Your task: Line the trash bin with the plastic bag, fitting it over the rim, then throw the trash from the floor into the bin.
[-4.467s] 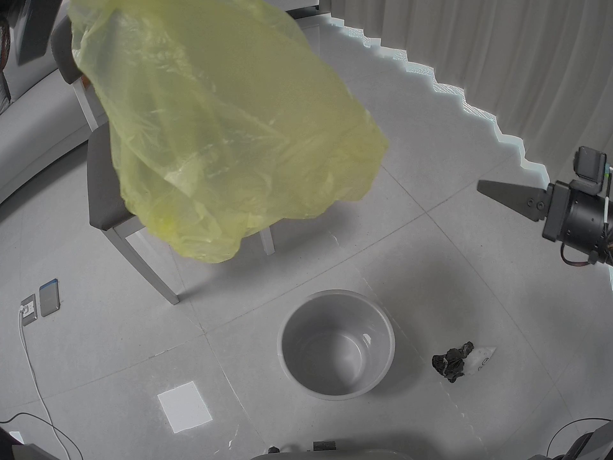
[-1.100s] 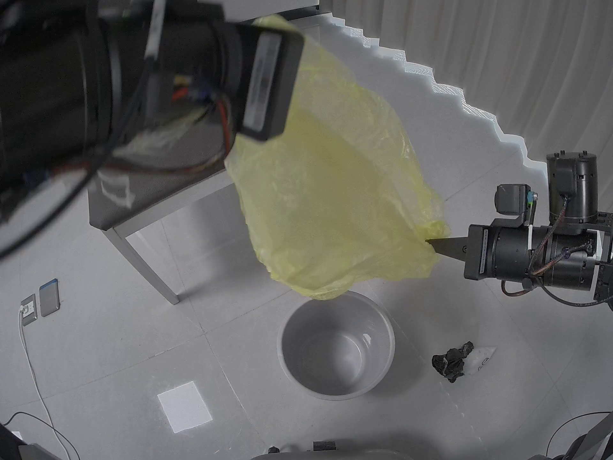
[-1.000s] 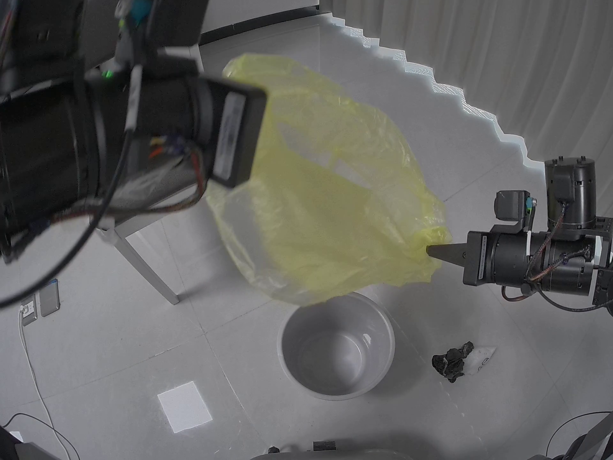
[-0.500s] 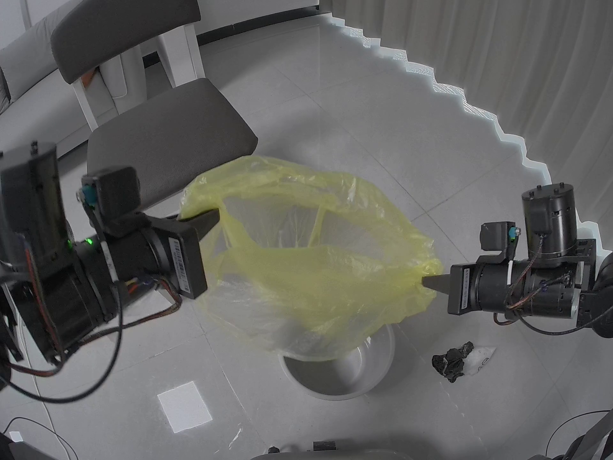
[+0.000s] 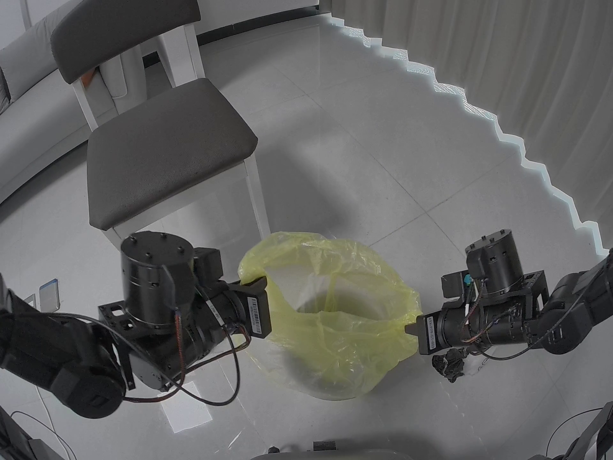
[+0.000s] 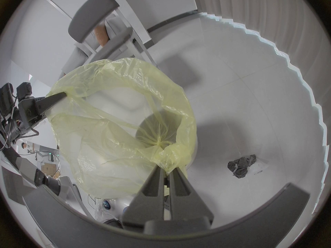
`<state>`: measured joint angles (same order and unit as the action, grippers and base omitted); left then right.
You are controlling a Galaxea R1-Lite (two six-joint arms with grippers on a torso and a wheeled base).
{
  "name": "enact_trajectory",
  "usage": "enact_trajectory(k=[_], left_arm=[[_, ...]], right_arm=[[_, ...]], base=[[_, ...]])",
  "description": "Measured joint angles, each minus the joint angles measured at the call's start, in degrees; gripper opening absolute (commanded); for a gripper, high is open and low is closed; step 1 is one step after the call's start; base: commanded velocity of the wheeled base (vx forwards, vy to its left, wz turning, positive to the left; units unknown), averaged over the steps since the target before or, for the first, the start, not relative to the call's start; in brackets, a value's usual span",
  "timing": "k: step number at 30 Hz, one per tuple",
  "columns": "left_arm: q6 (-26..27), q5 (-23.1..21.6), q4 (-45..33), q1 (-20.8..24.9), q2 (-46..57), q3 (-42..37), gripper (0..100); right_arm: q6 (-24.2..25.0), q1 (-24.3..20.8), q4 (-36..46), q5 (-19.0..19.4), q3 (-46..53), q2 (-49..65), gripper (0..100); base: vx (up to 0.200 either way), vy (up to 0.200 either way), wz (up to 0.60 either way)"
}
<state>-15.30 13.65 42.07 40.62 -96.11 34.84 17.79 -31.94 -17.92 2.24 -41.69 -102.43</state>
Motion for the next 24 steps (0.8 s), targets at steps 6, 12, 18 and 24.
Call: enact_trajectory(k=[6,12,18,24], left_arm=[[-0.24,-0.27,3.83,-0.57,-5.32,-0.33,0],[-3.12,-1.07,6.38,-0.55,-10.03,-0.80,0],[-4.38,-1.32,14.69,-0.33,-14.71,-2.29,0],[-4.35,-1.43,22.09,-0.13,-20.04,-6.40,0]], right_arm=[[-1.26,1.05,-5.95,1.26,0.05,-5.29,0],[-2.66,4.22,-9.40,4.57,1.10,-10.41,0],[-4.73,6.58,-13.85,5.34,2.94,-14.23,0],[-6.24,7.94,-17.74,6.86,6.25,-17.12,0]], base=[[0.000,0.000,0.00],[0.000,0.000,0.00],[0.000,0.000,0.00],[0.000,0.000,0.00]])
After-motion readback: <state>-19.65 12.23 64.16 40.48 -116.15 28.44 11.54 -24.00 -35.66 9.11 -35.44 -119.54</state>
